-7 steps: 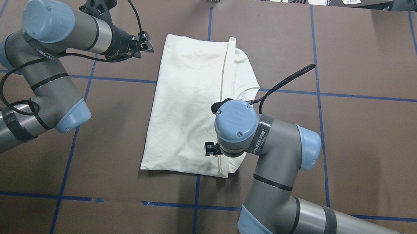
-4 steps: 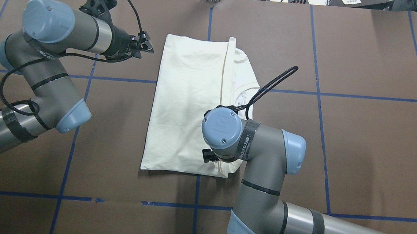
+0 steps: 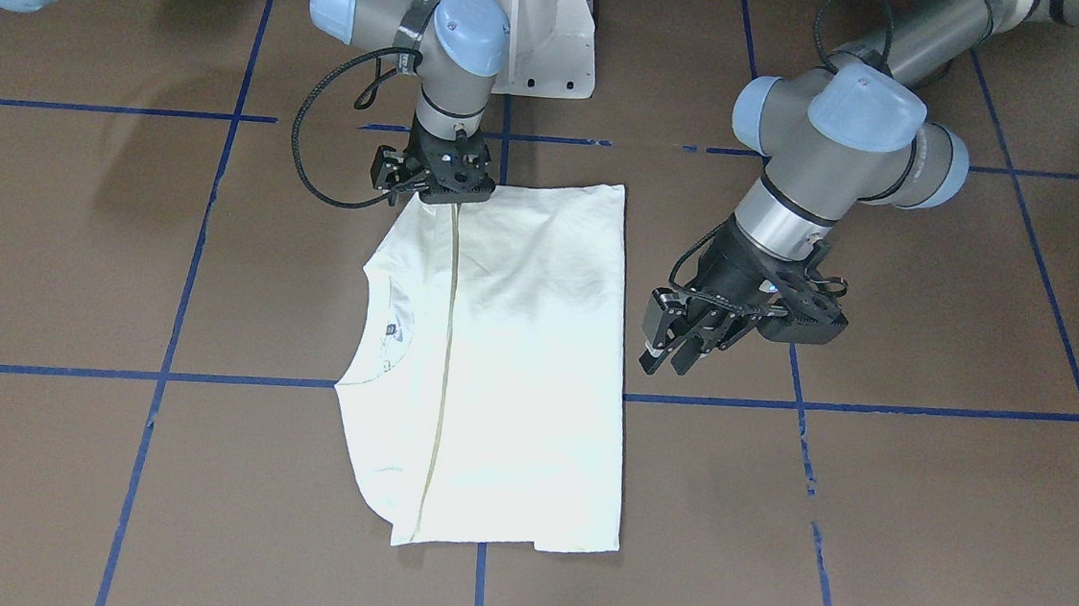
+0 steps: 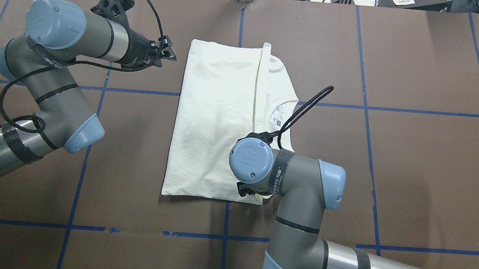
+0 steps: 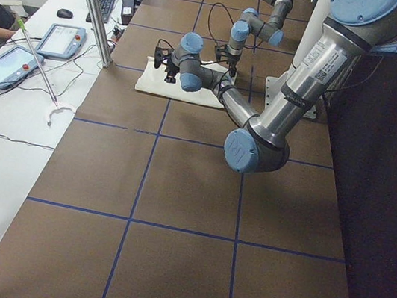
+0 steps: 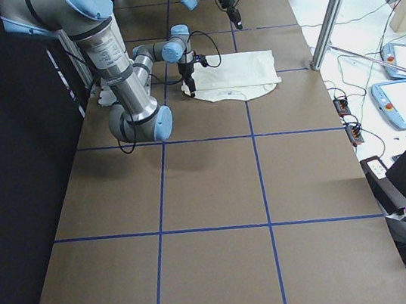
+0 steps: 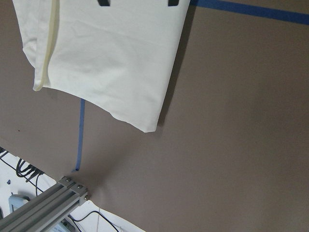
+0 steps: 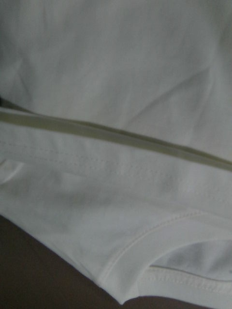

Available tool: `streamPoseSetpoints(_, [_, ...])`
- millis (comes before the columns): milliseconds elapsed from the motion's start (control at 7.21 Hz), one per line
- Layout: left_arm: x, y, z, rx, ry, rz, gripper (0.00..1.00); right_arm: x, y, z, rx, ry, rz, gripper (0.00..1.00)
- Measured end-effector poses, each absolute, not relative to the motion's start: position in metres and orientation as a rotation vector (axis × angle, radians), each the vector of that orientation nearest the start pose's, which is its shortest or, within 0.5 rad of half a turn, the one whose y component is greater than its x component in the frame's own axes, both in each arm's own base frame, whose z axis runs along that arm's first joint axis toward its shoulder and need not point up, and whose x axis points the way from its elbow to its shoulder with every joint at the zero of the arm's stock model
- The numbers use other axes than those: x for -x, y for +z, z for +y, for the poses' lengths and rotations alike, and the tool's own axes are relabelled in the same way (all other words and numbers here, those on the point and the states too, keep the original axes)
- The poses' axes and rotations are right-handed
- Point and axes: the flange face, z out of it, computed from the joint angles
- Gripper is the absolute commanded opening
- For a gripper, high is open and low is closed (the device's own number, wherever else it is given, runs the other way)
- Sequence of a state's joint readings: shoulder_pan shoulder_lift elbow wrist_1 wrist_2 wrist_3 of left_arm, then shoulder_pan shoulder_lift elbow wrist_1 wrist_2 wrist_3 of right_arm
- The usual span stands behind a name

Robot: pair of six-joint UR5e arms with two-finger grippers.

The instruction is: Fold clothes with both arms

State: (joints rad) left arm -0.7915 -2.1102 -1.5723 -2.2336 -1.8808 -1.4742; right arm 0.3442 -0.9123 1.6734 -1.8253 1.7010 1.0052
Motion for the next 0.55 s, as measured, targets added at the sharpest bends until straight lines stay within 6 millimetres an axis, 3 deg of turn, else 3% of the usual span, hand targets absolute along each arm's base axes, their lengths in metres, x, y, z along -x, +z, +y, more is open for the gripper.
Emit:
streamPoseSetpoints(277, [-0.403,0.265,-0.555,-0.270,-0.420,1.203,0.50,0.552,0.290,-0.358,-0.117,-0.270,-0.470,1.00])
streamPoseSetpoints(416, [-0.401,0.263,-0.554,-0.268,-0.422,1.200,0.50,0.533,0.303,-0.356,-0.116,-0.280,-0.453,1.00])
streamPoseSetpoints(555, [-0.399,0.258,-0.552,-0.265,-0.424,1.195,0.50,0.527,0.301,-0.351,-0.117,-0.274,-0.461,1.00])
